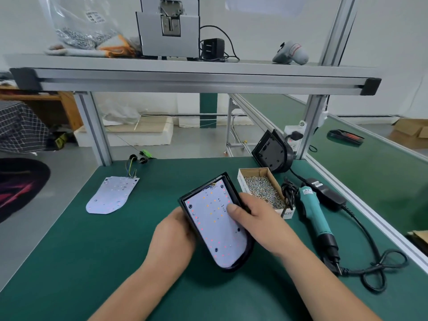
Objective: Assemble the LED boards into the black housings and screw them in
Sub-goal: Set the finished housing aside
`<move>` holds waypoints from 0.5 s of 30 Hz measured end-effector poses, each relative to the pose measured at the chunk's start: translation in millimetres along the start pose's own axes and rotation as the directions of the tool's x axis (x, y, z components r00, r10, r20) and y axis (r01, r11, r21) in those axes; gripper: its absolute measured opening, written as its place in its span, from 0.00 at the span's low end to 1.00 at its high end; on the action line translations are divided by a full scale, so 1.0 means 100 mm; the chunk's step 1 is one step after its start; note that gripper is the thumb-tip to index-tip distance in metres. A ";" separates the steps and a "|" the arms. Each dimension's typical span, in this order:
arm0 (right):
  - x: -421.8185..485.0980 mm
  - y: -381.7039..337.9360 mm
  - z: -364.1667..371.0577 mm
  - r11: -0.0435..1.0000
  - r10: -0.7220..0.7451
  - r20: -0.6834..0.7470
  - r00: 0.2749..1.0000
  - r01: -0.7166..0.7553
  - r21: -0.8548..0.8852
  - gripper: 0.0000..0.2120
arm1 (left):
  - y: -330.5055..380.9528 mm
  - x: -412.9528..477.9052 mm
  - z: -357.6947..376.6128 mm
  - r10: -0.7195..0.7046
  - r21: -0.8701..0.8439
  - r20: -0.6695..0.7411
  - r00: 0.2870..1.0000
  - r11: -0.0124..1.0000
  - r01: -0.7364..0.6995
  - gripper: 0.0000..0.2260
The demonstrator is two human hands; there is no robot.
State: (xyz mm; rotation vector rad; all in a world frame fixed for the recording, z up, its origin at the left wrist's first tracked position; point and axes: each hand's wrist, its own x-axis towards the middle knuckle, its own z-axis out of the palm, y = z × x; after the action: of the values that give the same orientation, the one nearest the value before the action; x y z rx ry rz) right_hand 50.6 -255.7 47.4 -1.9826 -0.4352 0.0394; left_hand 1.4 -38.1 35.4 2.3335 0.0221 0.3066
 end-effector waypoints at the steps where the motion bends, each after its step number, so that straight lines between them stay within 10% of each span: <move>1: -0.02 0.01 -0.01 1.000 0.003 0.031 1.000 -0.003 -0.007 0.08 | -0.01 0.00 0.00 -0.012 -0.096 -0.026 1.000 0.995 0.009 0.16; 8: -0.04 -0.03 -0.07 0.997 -0.002 0.050 0.999 0.006 -0.076 0.13 | -0.17 0.10 0.09 0.052 -0.393 -0.089 0.995 0.916 -0.084 0.32; 15: -0.11 -0.25 -0.41 0.996 -0.081 -0.182 0.980 0.071 -0.061 0.16 | -0.37 0.21 0.09 0.041 -0.430 -0.164 0.986 0.896 -0.109 0.18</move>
State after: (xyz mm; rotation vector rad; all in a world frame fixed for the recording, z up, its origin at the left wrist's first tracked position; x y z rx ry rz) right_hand 41.8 -285.5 85.1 -2.0002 -0.3945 -0.2046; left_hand 26.6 -16.1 7.0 1.8613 -0.0584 0.4757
